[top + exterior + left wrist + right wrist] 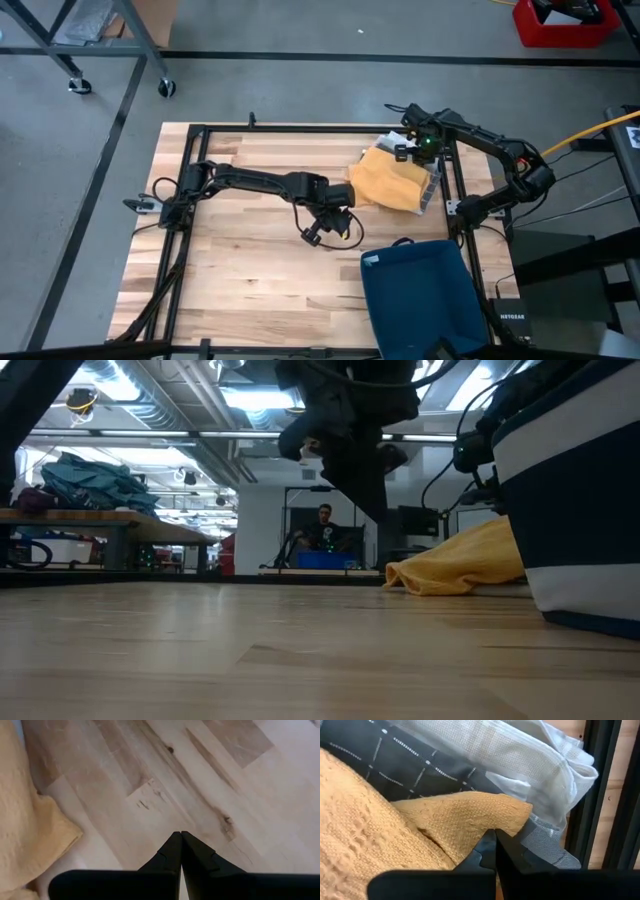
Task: Fold towel
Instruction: Stack the yellow towel on top of the gray towel, then adjust the stack of towels
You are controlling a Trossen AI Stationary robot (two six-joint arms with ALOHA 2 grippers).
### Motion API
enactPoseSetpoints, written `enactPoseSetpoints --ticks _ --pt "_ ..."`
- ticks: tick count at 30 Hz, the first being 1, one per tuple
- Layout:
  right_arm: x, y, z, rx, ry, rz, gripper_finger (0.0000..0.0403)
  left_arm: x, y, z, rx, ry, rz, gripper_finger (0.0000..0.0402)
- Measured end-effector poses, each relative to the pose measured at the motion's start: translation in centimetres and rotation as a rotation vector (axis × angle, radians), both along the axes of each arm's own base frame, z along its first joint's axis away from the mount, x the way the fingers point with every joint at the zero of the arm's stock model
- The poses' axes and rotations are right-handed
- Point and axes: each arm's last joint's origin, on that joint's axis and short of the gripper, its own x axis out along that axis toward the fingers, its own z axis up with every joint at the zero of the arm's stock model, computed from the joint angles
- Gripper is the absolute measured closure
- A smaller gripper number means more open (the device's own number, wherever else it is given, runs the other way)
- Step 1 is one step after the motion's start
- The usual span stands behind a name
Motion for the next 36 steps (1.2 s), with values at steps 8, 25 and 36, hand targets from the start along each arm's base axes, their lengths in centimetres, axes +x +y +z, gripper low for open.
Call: enactPoseSetpoints --ticks 8,25,36 --pt "0.5 -0.6 2.0 -0.028 -0.065 0.030 0.0398 0.0 0.4 0.0 -0.003 -0.002 0.016 0.0400" --pt "0.4 -7.3 7.8 -0.305 -0.207 -0.116 0.0398 0.3 0.4 0.2 0.014 -0.043 -0.013 0.0400" --pt "0.3 -11.0 0.0 0.049 -0.069 -0.188 0.0398 0.3 0.4 0.2 0.014 -0.041 -0.011 0.0400"
